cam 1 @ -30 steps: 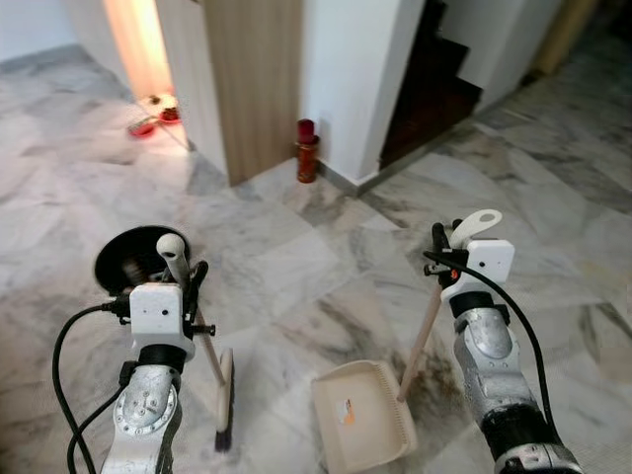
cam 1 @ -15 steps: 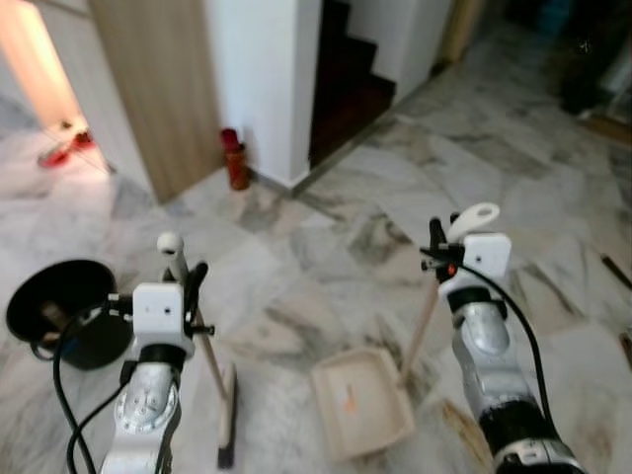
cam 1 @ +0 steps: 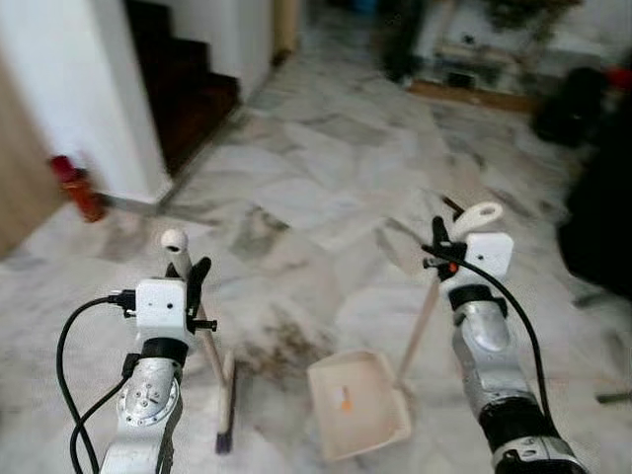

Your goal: Sweep floor

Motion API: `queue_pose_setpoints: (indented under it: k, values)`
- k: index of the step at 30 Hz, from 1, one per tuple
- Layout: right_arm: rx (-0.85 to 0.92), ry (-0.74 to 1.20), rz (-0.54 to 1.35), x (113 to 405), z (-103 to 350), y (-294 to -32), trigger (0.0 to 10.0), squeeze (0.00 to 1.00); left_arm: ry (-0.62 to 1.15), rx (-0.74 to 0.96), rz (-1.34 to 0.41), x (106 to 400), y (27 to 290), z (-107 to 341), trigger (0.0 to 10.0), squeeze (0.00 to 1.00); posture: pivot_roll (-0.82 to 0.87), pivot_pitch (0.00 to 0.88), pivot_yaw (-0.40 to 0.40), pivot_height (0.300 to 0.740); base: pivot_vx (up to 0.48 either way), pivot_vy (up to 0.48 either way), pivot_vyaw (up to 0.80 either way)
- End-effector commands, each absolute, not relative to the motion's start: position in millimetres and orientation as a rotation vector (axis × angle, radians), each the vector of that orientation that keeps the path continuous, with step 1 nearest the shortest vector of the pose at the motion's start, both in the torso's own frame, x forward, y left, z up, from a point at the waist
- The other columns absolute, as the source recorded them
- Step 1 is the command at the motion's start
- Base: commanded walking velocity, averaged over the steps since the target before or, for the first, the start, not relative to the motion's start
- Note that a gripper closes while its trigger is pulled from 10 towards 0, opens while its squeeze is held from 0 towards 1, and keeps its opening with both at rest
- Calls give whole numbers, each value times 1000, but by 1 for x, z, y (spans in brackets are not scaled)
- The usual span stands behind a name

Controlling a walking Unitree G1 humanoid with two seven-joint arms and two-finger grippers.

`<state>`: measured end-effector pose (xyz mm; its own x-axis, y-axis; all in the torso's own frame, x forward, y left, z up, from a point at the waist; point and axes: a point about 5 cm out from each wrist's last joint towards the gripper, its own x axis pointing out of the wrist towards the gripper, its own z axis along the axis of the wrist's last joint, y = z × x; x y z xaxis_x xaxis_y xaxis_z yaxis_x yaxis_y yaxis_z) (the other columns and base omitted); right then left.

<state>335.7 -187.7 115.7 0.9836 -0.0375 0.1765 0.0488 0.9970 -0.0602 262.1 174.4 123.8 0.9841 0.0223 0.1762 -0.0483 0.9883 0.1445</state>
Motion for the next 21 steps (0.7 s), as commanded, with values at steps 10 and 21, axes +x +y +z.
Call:
queue_pose_setpoints:
  k: [10, 21]
  values:
    - [-68, -239, -33, 339, 130, -184, 10000, 0, -220, 129, 57, 262, 183, 133, 10000, 0, 16, 65, -30, 740, 0, 0, -640]
    - [-70, -257, -25, 336, 132, -180, 10000, 0, -207, 137, 67, 261, 185, 131, 10000, 0, -19, 62, -32, 740, 107, 0, 0]
